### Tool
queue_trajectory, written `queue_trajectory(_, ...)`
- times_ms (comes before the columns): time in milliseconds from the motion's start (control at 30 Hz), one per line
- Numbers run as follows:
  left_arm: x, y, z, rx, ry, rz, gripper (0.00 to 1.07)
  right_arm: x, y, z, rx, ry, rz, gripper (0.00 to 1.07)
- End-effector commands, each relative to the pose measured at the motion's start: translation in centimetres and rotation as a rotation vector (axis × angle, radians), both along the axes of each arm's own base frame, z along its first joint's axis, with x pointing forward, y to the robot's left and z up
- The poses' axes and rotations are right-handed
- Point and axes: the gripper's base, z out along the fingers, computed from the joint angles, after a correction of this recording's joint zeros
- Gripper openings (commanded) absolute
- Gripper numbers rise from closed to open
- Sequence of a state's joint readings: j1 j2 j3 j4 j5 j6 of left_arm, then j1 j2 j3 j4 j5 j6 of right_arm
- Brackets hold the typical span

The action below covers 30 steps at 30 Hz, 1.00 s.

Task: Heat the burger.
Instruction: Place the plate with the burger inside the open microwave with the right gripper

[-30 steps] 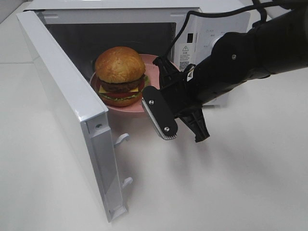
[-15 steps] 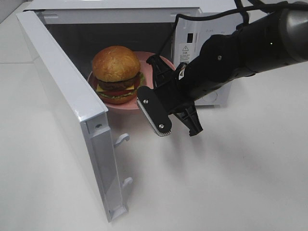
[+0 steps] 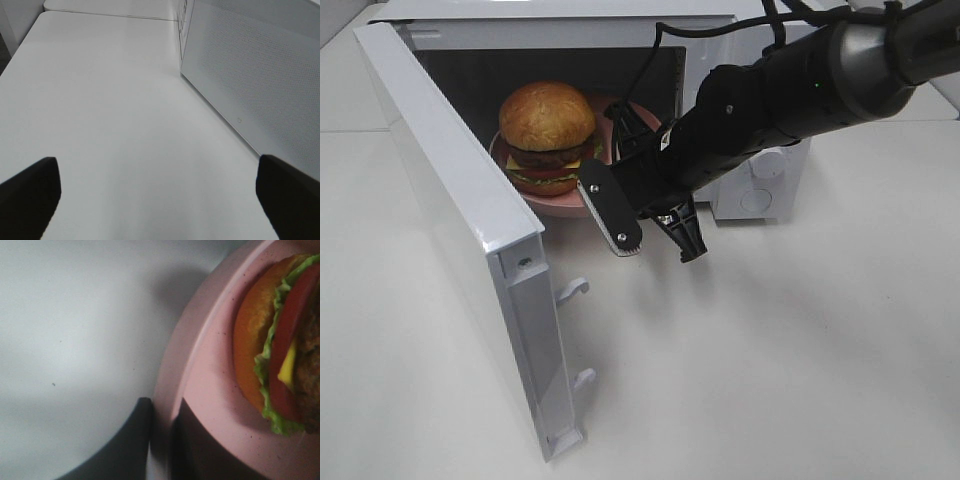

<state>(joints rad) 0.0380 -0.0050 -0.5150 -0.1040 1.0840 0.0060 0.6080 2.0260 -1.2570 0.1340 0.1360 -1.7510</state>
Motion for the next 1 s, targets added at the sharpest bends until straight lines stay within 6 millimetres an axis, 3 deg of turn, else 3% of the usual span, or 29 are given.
queue_trajectory(33,-0.1,0.0,0.1,-0.003,-0.03,-0.001,0.98,1.1,0.5,1.3,0.061,-0.056,-0.032,0.03)
queue_trajectory(667,-0.1,0.0,0.1,-0.007,-0.03,0.002,0.98,5.8,2.8,0.7,0.057,-0.042,-0.155,0.06)
queue_trajectory(1000,-0.1,0.0,0.1,-0.001,-0.03,0.001,0.98,6.8,3.0,1.0,0.061,-0.066,-0.212,0.23)
